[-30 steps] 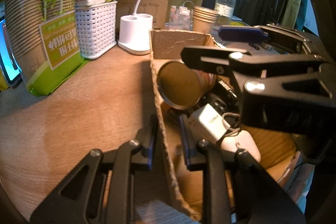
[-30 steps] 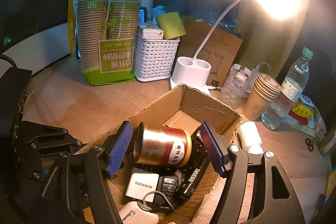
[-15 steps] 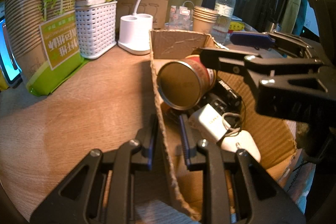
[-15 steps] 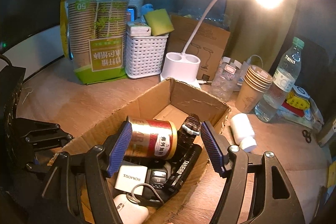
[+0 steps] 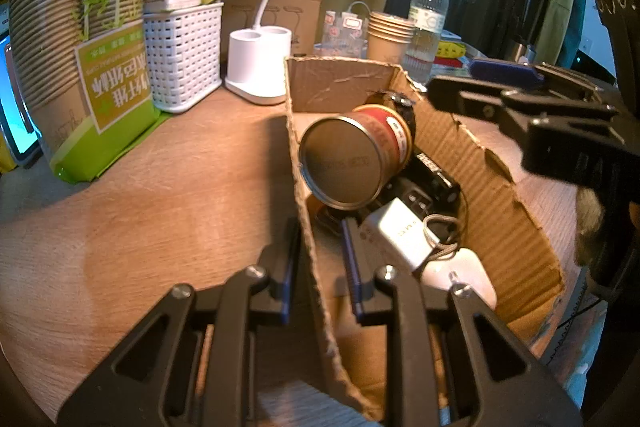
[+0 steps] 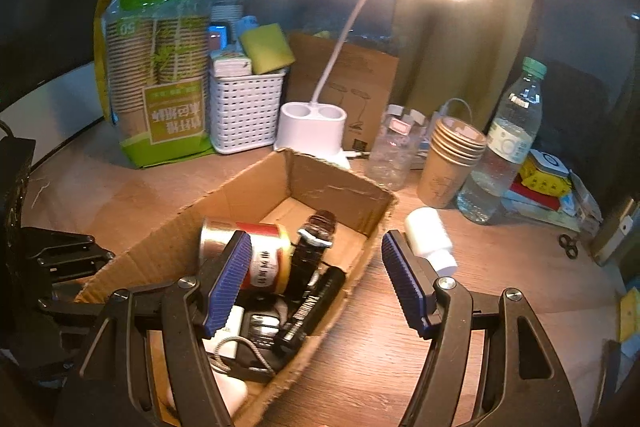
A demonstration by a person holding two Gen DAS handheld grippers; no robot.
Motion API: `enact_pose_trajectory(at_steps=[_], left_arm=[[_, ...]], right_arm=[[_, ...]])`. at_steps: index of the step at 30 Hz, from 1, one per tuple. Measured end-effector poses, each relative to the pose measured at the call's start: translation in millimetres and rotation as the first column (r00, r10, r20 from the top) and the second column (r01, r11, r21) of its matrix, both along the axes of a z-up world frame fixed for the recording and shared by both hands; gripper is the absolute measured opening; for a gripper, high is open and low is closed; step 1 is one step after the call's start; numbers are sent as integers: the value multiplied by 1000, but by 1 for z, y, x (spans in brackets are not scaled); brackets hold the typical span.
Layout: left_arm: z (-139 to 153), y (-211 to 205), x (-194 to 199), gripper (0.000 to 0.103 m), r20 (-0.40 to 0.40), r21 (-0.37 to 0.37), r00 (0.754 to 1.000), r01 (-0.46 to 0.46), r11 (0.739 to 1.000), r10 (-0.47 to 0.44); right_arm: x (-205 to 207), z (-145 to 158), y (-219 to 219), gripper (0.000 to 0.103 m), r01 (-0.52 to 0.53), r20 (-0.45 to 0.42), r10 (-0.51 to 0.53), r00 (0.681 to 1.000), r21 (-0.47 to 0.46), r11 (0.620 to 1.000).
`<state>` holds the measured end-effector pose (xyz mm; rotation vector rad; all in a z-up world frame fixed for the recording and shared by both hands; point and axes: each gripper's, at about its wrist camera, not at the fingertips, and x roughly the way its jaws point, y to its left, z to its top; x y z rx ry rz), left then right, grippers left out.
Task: Organize rigid objects
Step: 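Open the right gripper to release the can into the box, then move the right gripper to the white pill bottle and close on it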
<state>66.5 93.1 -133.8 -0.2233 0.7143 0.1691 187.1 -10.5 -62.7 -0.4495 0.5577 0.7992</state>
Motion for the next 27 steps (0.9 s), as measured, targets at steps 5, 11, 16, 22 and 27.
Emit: enact_pose_trajectory(at_steps=[5,11,16,22,27], left_arm=[[0,0,0,22,0,0,1000,0,1000,0],[0,0,0,22,0,0,1000,0,1000,0],[0,0,0,22,0,0,1000,0,1000,0],[0,0,0,22,0,0,1000,0,1000,0],[0,0,0,22,0,0,1000,0,1000,0]], right_arm=[[10,4,-15,71,49,12,-49,999,8,999],[25,7,-34,71,117,26,-117,993,15,993],[38,4,-47,71,165,12,-165,986,21,986],[56,-9,-55,71,205,-23,-204,979,18,979],[71,-24,-57,71,221,-63,-220,973,5,975]])
